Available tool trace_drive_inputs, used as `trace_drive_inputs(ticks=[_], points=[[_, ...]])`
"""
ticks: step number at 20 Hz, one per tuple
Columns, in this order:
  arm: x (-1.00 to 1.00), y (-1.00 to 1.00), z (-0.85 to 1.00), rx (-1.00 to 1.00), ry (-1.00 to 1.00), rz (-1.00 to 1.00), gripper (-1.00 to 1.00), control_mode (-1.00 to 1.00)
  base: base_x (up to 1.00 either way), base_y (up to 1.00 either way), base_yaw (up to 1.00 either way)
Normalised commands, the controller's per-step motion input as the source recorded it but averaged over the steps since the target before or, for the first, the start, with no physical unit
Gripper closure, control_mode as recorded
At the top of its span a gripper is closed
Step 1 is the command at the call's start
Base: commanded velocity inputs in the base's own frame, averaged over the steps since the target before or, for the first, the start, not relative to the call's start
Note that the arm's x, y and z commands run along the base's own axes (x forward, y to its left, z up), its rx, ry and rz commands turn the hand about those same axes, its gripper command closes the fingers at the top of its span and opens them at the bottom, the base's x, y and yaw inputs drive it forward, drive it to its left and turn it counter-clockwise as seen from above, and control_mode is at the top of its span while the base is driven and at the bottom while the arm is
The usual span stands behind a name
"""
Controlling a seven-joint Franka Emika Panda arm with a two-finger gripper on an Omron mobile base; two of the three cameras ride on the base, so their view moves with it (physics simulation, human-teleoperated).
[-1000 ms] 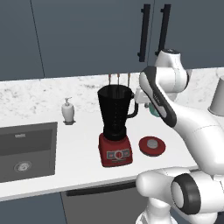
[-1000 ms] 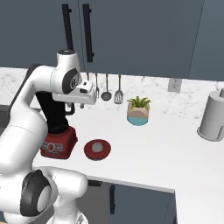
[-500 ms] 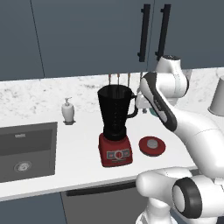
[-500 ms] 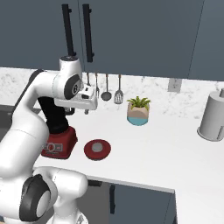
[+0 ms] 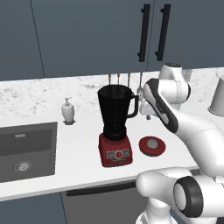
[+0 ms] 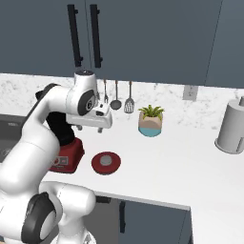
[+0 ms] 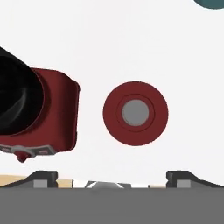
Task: Close the lid blender by securely placing the lid on top.
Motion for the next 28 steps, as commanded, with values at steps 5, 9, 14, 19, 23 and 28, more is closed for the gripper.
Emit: trace_drive_inputs(ticks=[5,9,14,19,23,28], points=[[0.0,-0.24,-0.42,0.0,0.08,0.0,-1.0,-1.0,0.0,0.0,0.0],[0.0,-0.14,-0.49,0.0,0.07,0.0,-1.0,-1.0,0.0,0.0,0.0],[-0.01,-0.17,-0.55,0.0,0.08,0.0,-1.0,-1.0,0.0,0.0,0.0],[0.0,-0.09,-0.48,0.0,0.09,0.0,-1.0,-1.0,0.0,0.0,0.0],[0.0,0.0,-0.41,0.0,0.07,0.02,-1.0,-1.0,0.0,0.0,0.0],[0.0,0.0,-0.33,0.0,0.06,0.02,-1.0,-1.0,0.0,0.0,0.0]])
